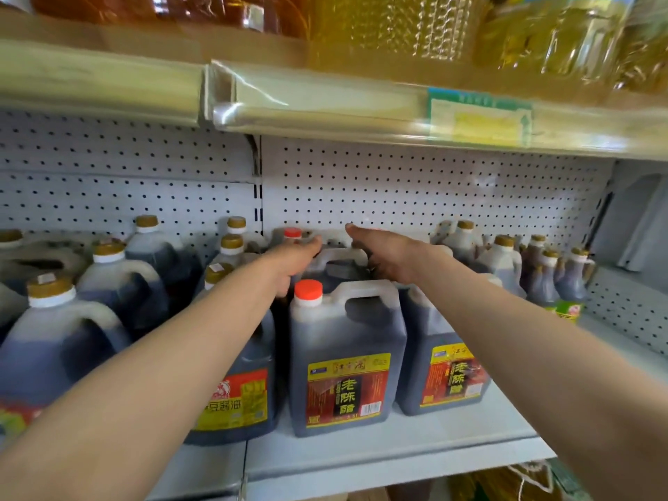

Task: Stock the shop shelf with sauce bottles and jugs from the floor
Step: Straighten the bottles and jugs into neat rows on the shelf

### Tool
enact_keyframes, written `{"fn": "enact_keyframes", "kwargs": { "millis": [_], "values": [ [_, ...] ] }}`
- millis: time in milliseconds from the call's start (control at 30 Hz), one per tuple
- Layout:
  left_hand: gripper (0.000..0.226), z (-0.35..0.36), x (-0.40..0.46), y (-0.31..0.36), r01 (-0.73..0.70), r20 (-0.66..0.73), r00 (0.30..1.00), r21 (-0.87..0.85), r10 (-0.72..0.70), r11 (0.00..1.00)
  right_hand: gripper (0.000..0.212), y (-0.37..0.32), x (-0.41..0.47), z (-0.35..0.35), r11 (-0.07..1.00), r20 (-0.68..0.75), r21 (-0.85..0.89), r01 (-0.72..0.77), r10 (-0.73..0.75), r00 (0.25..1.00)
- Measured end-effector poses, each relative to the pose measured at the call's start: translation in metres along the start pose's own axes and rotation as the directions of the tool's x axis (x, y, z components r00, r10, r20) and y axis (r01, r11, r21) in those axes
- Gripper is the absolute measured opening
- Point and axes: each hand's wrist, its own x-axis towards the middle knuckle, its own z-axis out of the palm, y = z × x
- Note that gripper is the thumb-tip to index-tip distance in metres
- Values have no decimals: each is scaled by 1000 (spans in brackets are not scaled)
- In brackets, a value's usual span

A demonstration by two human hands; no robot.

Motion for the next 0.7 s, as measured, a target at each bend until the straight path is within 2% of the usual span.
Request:
{"fn": "enact_keyframes", "kwargs": {
  "millis": [67,133,233,300,400,500,600,633,700],
  "values": [
    [54,1,-1,3,20,1,1000,-34,-20,999,57,1,1,-1,1000,-4,17,-6,6,1000],
    [67,1,-3,6,40,9,999,-63,-39,997,50,0,-1,-2,999,14,46,-25,24,1000],
    [85,0,4,6,40,2,999,-53,-40,998,71,1,0,-1,999,22,35,-39,38,999],
    [81,2,4,7,19,-31,999,-45,-20,999,86,2,2,-1,999,33,30,-27,26,999],
    [76,2,3,7,12,-47,999,-53,-14,999,94,1,1,2,999,47,13,-43,42,998],
    [94,0,20,1,13,-35,999,-47,-15,999,87,-1,3,2,1000,16,-6,-30,30,999],
    [117,-1,33,-5,50,-39,998,-59,-52,997,62,-10,-12,-8,999,103,35,-24,20,995],
    [113,0,17,0,67,-39,997,-58,-70,996,58,-14,-19,-14,998,101,64,-5,-2,995],
    [84,1,-17,12,-1,-45,999,-28,0,1000,65,-23,-31,-31,992,-16,99,73,-72,997]
  ]
}}
